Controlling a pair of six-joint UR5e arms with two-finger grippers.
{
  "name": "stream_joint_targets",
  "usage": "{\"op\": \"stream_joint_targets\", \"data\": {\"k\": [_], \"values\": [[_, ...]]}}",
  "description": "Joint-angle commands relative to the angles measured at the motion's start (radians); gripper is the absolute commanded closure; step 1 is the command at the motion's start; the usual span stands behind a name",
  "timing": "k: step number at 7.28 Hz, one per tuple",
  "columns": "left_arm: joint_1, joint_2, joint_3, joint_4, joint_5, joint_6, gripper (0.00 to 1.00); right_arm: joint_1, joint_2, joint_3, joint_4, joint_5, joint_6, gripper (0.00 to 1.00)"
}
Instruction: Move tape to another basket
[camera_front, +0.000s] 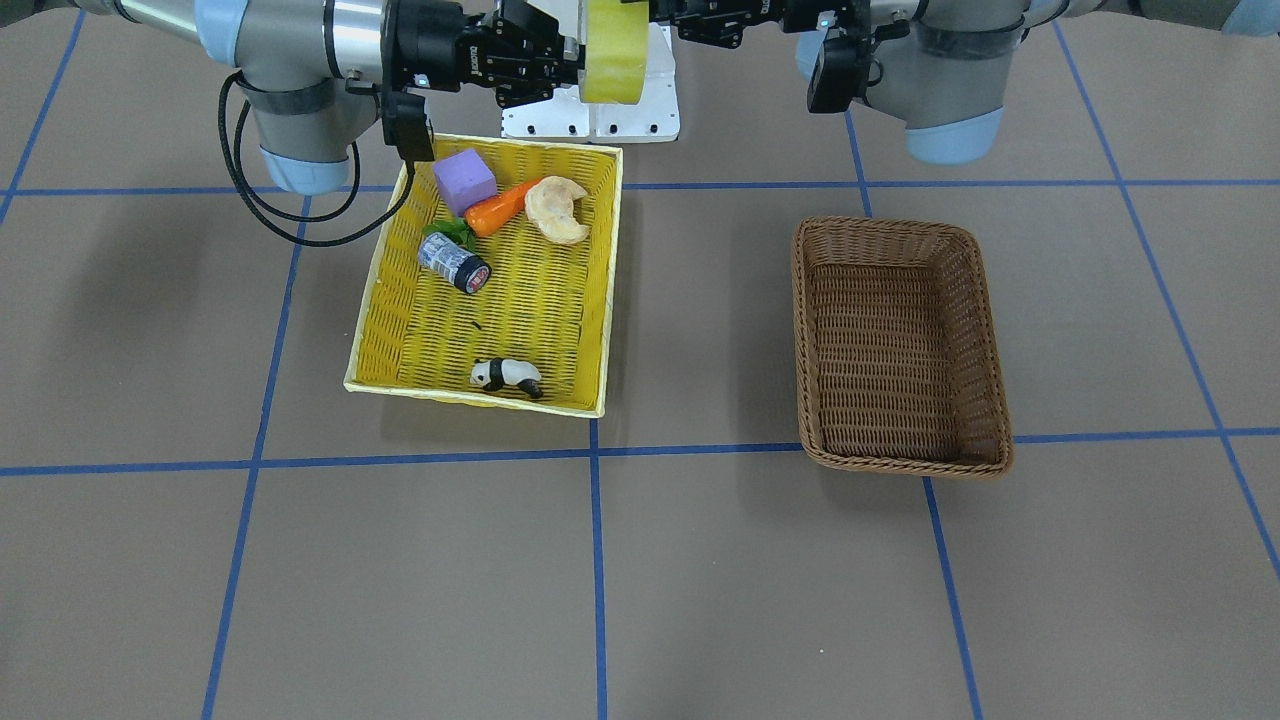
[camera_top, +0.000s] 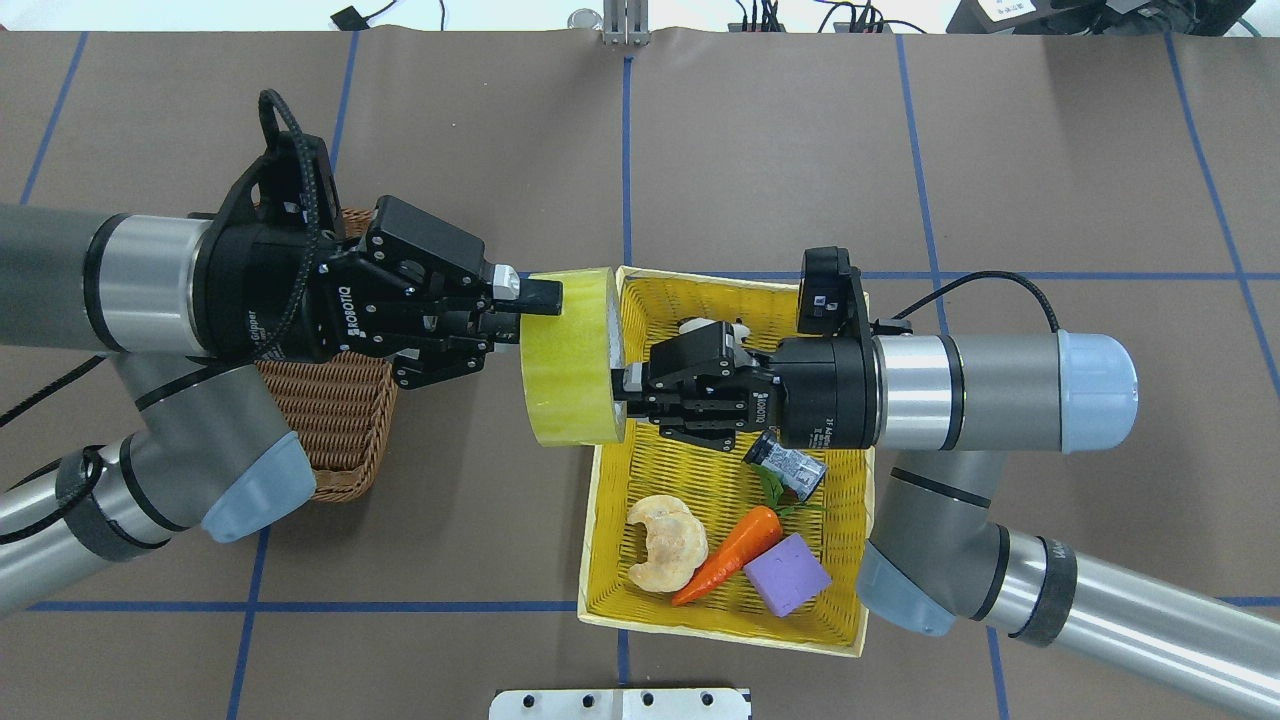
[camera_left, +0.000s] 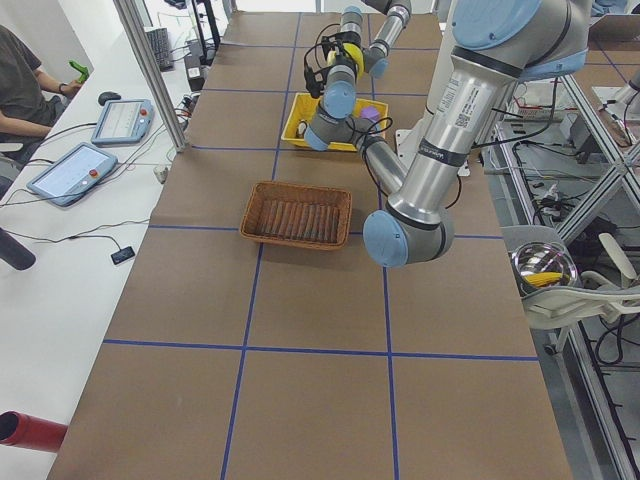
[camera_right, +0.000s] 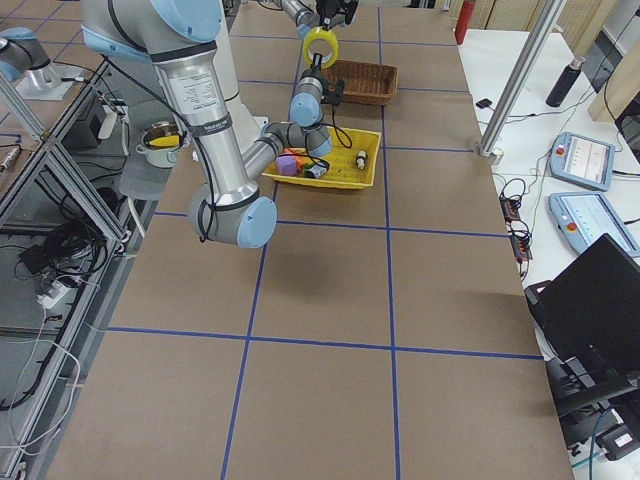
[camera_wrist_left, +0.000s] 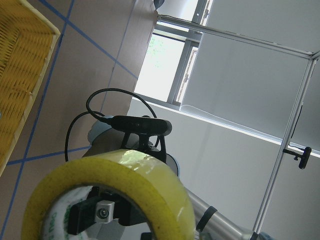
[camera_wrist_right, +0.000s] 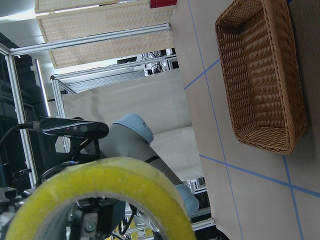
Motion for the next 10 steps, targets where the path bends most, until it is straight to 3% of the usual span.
{"op": "stream_joint_targets", "data": {"k": [1, 4, 7, 9, 10], "values": [[0.000, 0.008, 0.000, -0.001, -0.001, 0.001, 1.00, 0.000, -0.001, 0.000, 0.000, -0.047, 0.002, 0.00], [0.000, 0.008, -0.001, -0.003, -0.002, 0.002, 1.00, 0.009, -0.008, 0.005, 0.003, -0.069, 0.005, 0.00], [-0.062, 0.037, 0.005, 0.009, 0.014, 0.022, 1.00, 0.108, -0.129, 0.022, 0.028, -0.026, -0.007, 0.00], [-0.151, 0.092, 0.026, 0.108, -0.023, 0.223, 1.00, 0.309, -0.177, -0.030, -0.023, 0.263, -0.160, 0.00], [-0.180, 0.123, 0.026, 0.241, -0.056, 0.369, 1.00, 0.404, -0.197, -0.062, -0.065, 0.352, -0.238, 0.00]]}}
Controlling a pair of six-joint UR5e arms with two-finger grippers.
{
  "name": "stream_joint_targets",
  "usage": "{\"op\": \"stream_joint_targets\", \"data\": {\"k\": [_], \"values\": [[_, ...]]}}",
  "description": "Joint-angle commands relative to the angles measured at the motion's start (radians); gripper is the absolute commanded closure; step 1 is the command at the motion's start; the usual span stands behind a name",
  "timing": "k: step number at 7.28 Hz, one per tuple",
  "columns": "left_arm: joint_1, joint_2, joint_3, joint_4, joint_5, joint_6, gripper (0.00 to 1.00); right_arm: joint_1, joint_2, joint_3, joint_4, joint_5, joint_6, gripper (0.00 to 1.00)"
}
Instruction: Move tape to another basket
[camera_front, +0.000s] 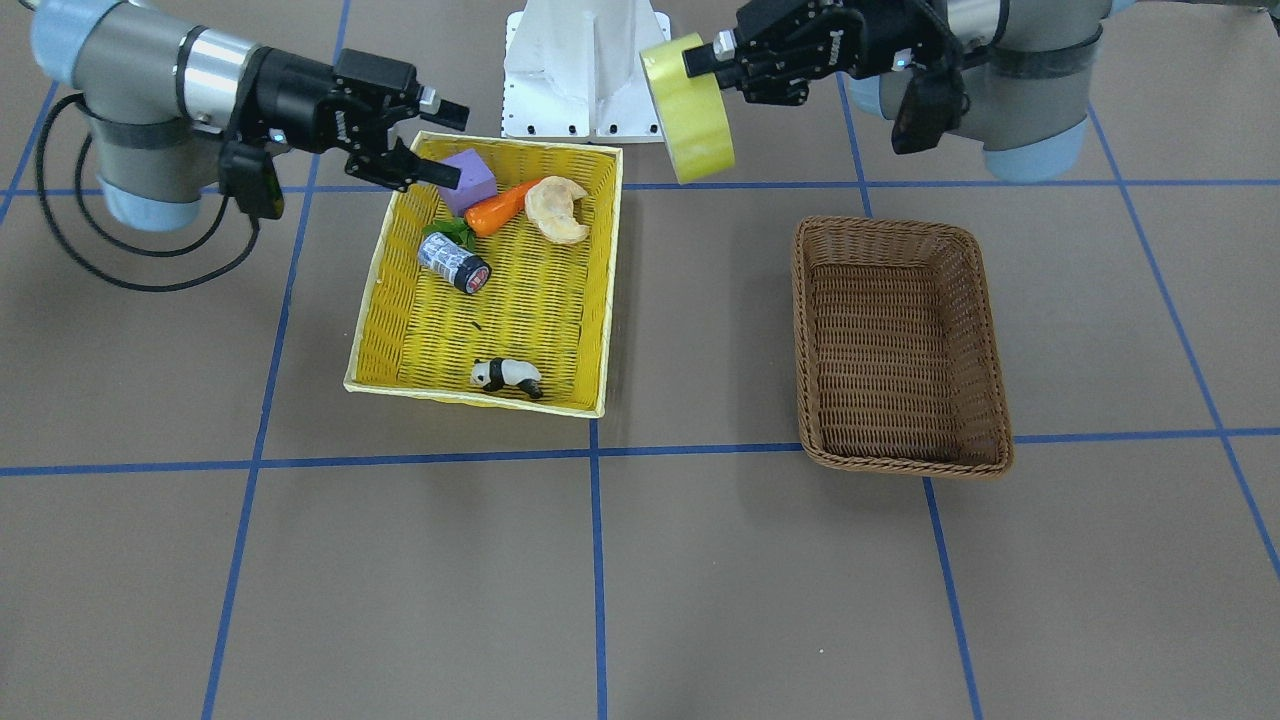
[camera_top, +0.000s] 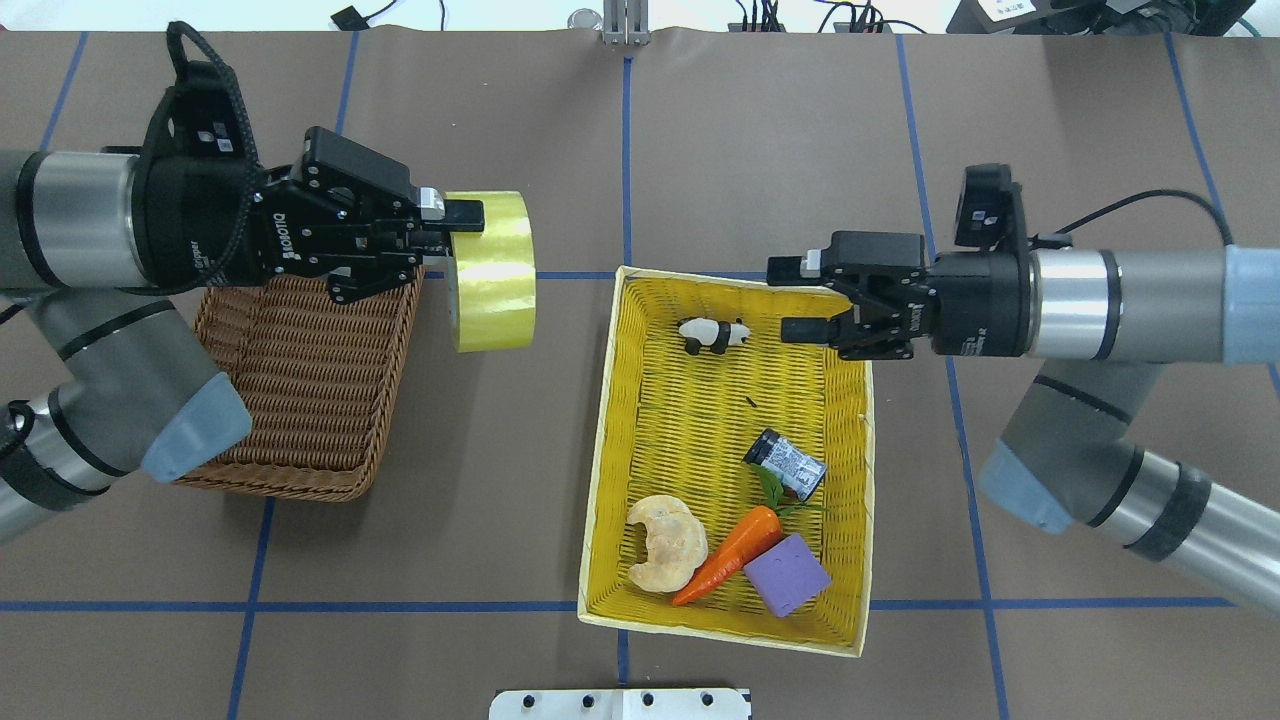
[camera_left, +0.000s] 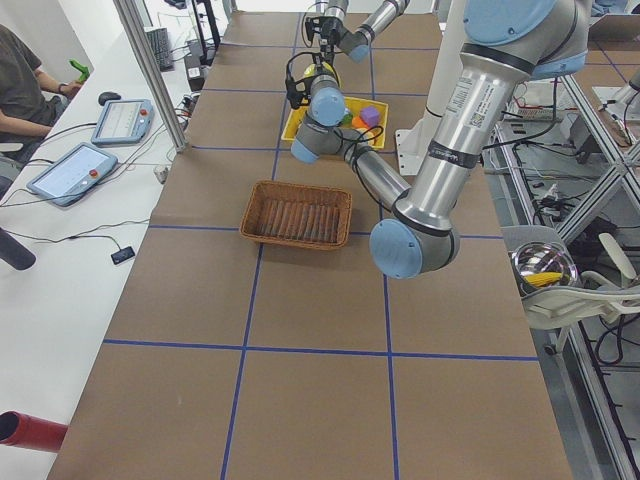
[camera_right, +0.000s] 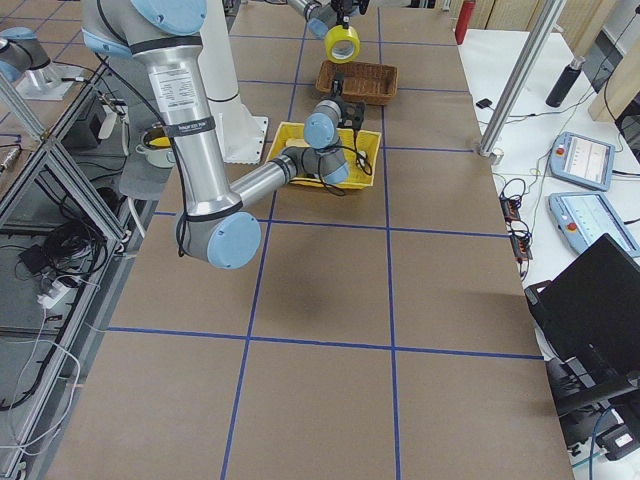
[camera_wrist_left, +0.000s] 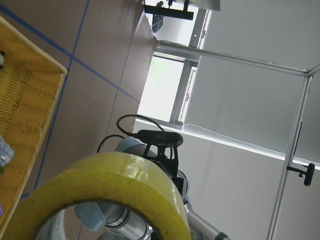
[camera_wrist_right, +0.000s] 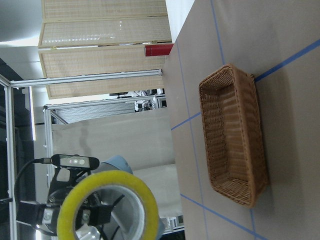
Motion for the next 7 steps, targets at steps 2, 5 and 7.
{"op": "stream_joint_targets", "data": {"k": [2, 5, 7], "values": [[-0.104, 0.097, 0.009, 0.374, -0.066, 0.352, 1.00, 0.252, -0.163, -0.039, -0.181, 0.214, -0.348, 0.00], [-0.110, 0.117, -0.066, 0.944, -0.057, 0.532, 1.00, 0.315, -0.292, -0.044, -0.418, 0.200, -0.813, 0.00], [-0.087, 0.011, -0.066, 1.328, 0.010, 0.733, 1.00, 0.375, -0.315, -0.039, -0.531, 0.203, -0.943, 0.00]]}}
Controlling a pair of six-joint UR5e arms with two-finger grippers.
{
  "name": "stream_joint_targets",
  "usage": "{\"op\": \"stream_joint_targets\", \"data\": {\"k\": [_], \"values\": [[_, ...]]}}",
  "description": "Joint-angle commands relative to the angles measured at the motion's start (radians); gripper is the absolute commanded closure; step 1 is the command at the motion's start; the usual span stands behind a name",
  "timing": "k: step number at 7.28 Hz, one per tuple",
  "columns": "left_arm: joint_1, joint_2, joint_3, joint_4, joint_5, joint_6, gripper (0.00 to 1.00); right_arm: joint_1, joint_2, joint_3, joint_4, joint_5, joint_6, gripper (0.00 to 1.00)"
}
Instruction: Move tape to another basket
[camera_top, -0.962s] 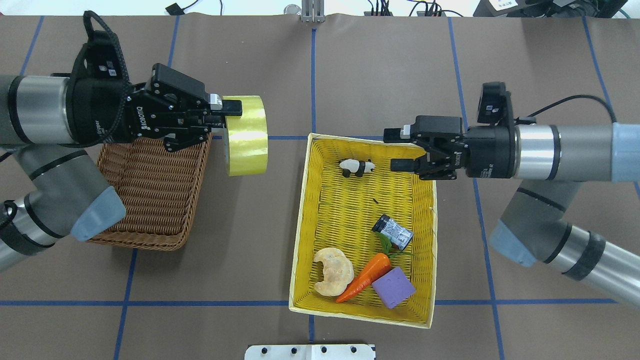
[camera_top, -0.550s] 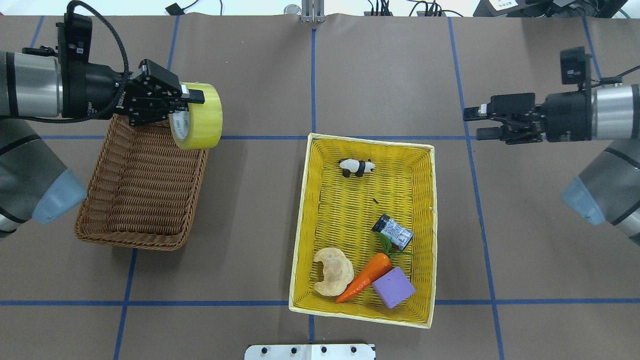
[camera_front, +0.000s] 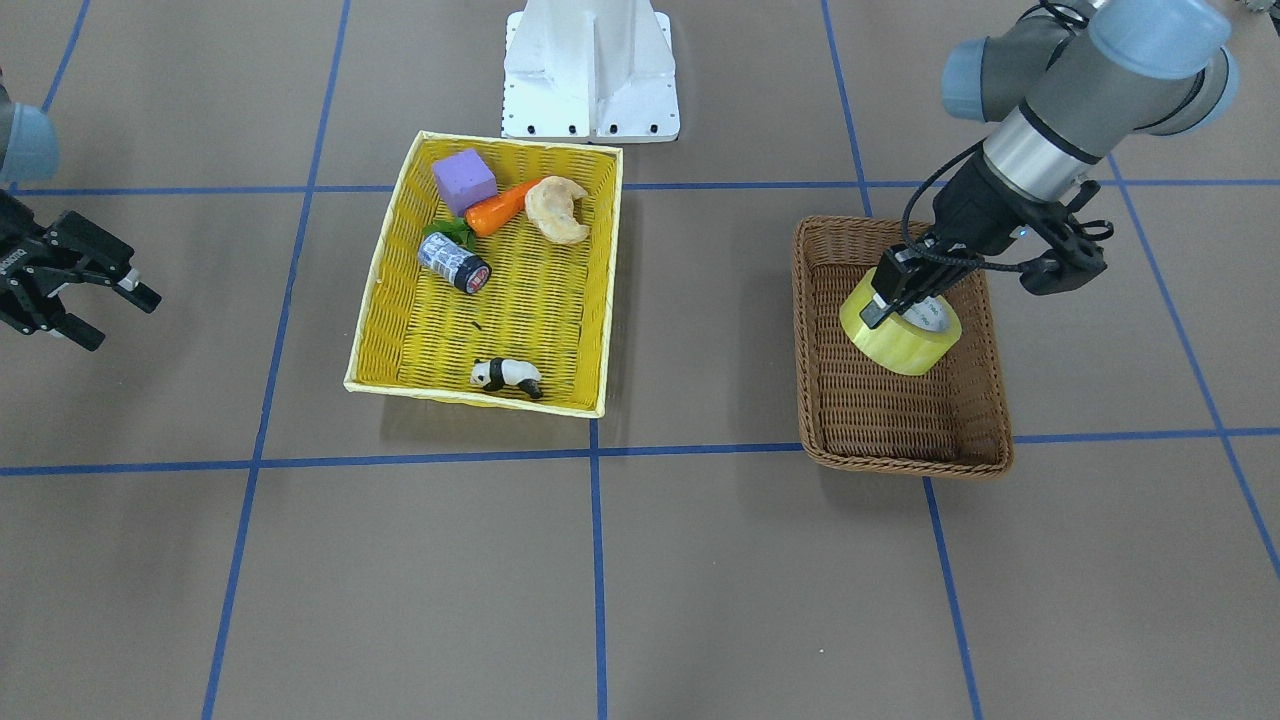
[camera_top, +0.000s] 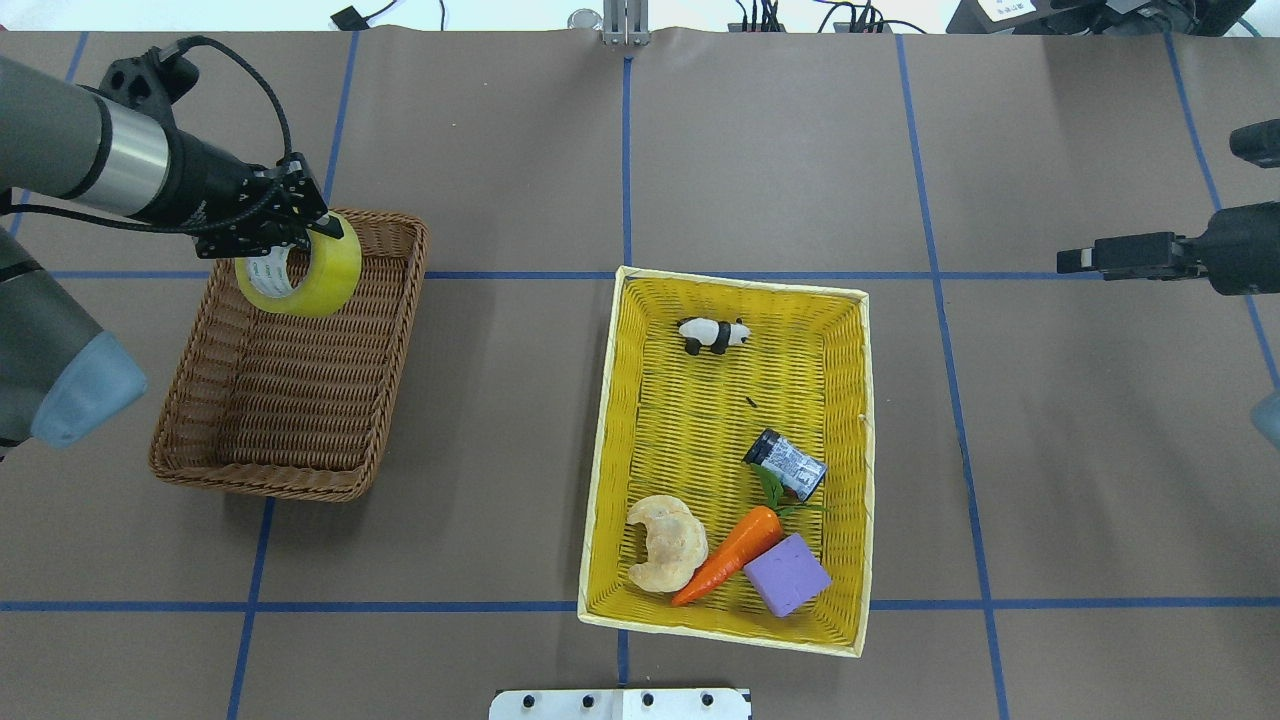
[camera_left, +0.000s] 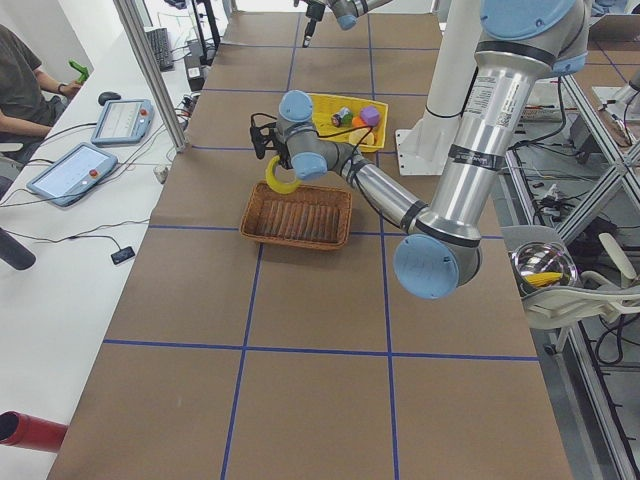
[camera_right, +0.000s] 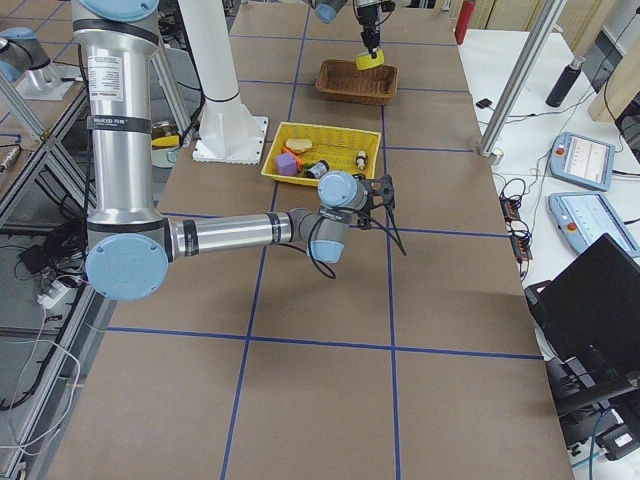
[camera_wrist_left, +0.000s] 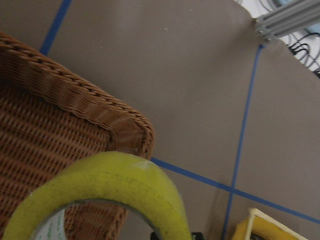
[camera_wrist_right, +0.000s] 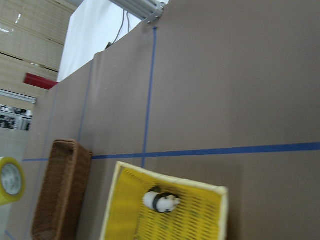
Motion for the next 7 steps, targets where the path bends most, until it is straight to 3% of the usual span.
{"op": "stream_joint_targets", "data": {"k": [1, 4, 7], "values": [[0.038, -0.073, 0.030, 0.285, 0.110, 0.146, 1.00, 0.045, -0.018, 0.001, -0.150, 0.002, -0.159, 0.00], [0.095, -0.123, 0.198, 0.273, 0.097, 0.146, 1.00, 0.083, -0.006, 0.010, -0.483, -0.004, -0.411, 0.00], [0.117, -0.128, 0.243, 0.278, 0.091, 0.177, 1.00, 0.079, -0.003, 0.014, -0.557, 0.002, -0.442, 0.00]]}}
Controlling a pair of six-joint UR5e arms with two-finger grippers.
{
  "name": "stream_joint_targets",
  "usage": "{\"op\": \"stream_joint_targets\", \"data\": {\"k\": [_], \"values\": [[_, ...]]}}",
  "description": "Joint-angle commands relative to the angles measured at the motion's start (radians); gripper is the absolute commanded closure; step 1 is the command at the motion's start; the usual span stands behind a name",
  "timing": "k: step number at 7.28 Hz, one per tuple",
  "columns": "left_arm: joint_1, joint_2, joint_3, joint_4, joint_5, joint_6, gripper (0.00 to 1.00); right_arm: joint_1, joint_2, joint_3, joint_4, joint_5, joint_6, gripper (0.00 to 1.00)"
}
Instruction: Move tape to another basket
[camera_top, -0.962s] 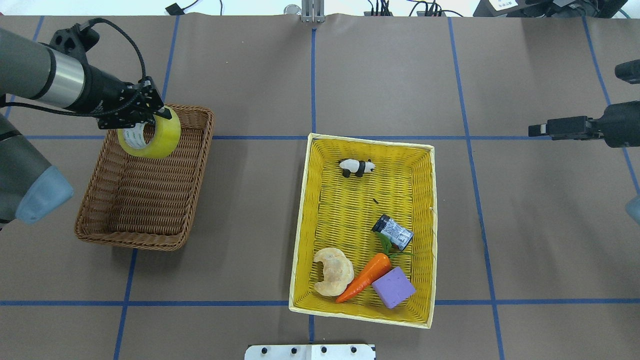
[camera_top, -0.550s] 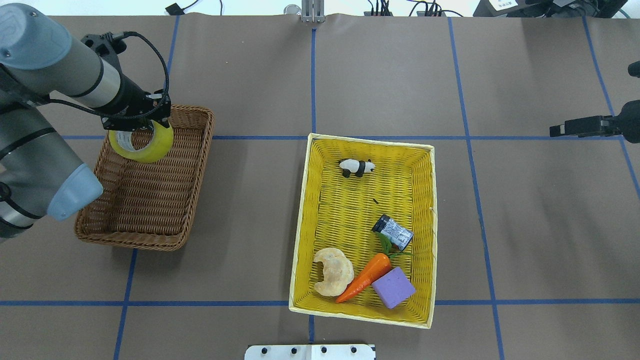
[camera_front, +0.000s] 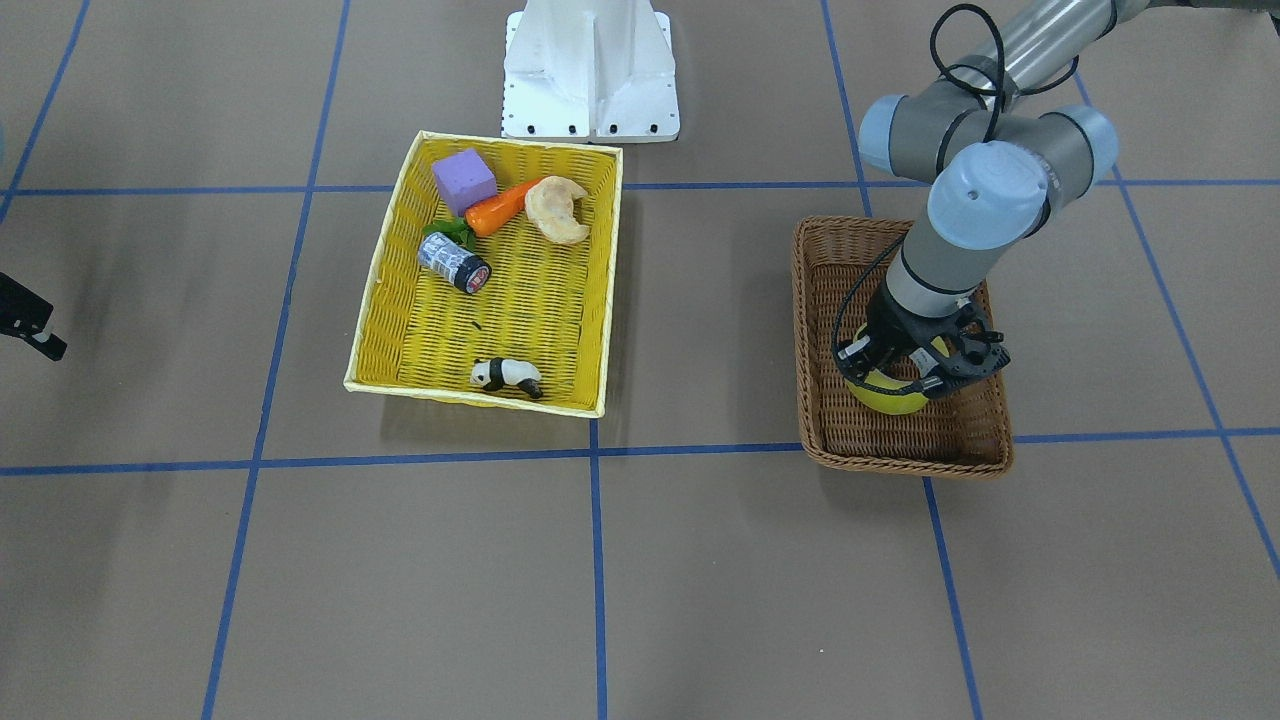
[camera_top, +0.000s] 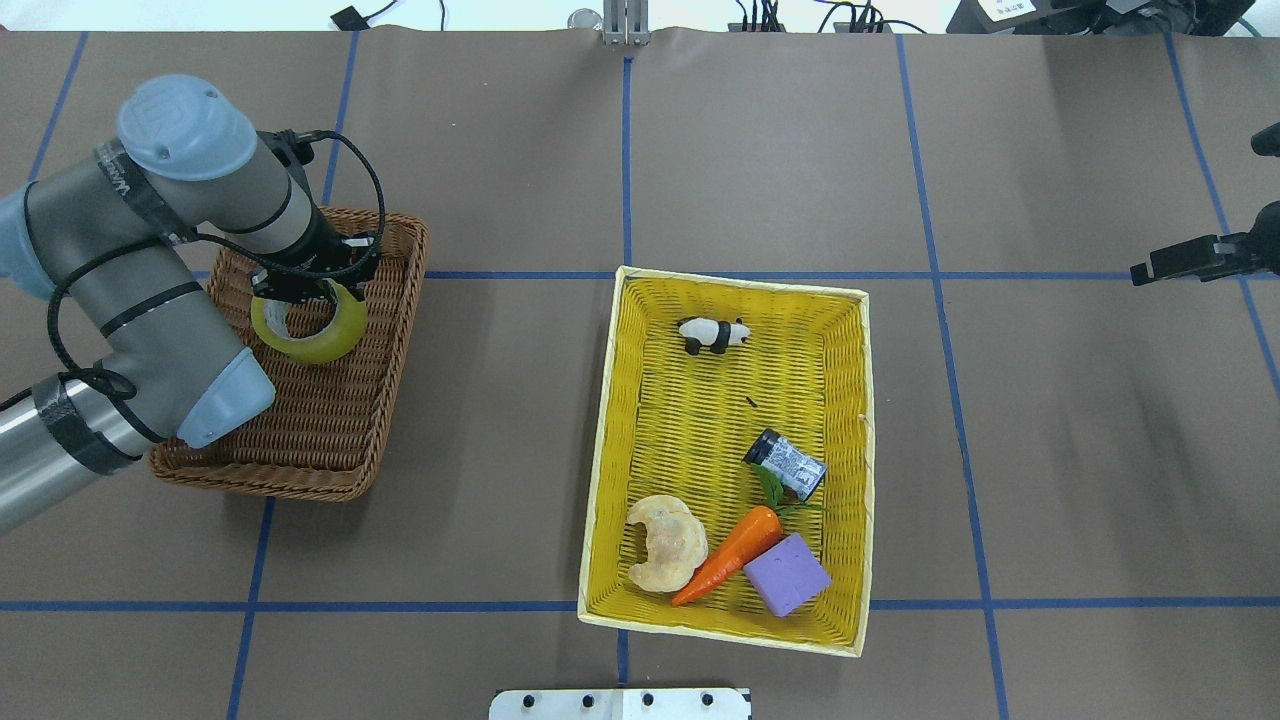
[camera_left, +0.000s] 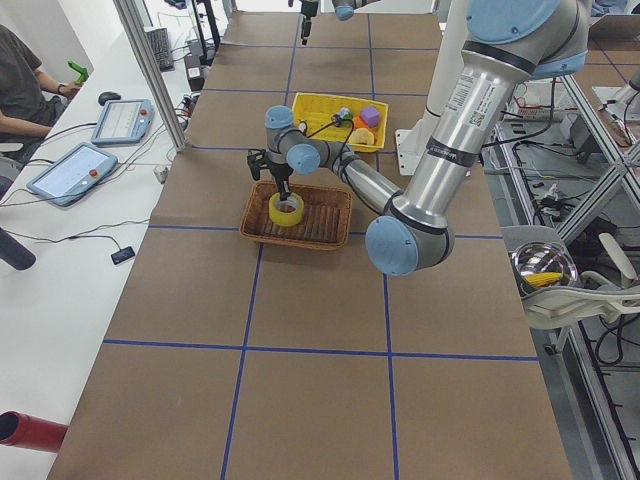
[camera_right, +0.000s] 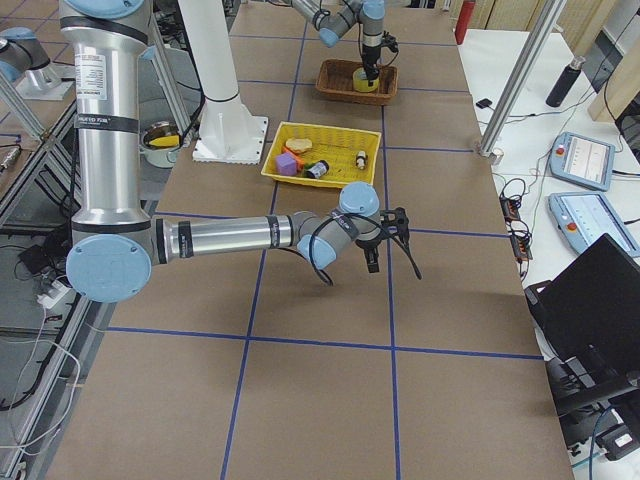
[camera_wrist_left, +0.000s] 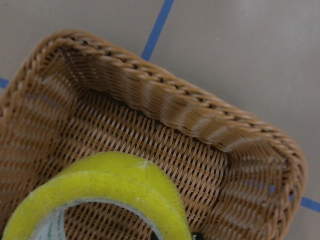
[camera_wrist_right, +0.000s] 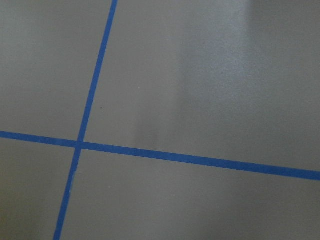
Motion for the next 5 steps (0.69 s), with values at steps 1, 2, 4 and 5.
{"op": "stream_joint_targets", "data": {"k": [1, 2, 4, 5], "values": [[0.004, 0.004, 0.014, 0.005, -0.058, 0.033, 0.89, 0.000, 0.005, 0.001, -0.027, 0.004, -0.008, 0.00], [0.002, 0.001, 0.017, 0.006, -0.058, 0.022, 0.02, -0.002, 0.014, 0.001, -0.027, 0.006, -0.008, 0.00], [-0.031, 0.007, -0.034, 0.015, -0.066, 0.036, 0.01, 0.001, 0.015, 0.004, -0.032, 0.009, -0.008, 0.00], [-0.092, 0.010, -0.118, 0.071, -0.071, 0.054, 0.01, 0.010, 0.023, 0.024, -0.081, 0.010, -0.008, 0.00]]}}
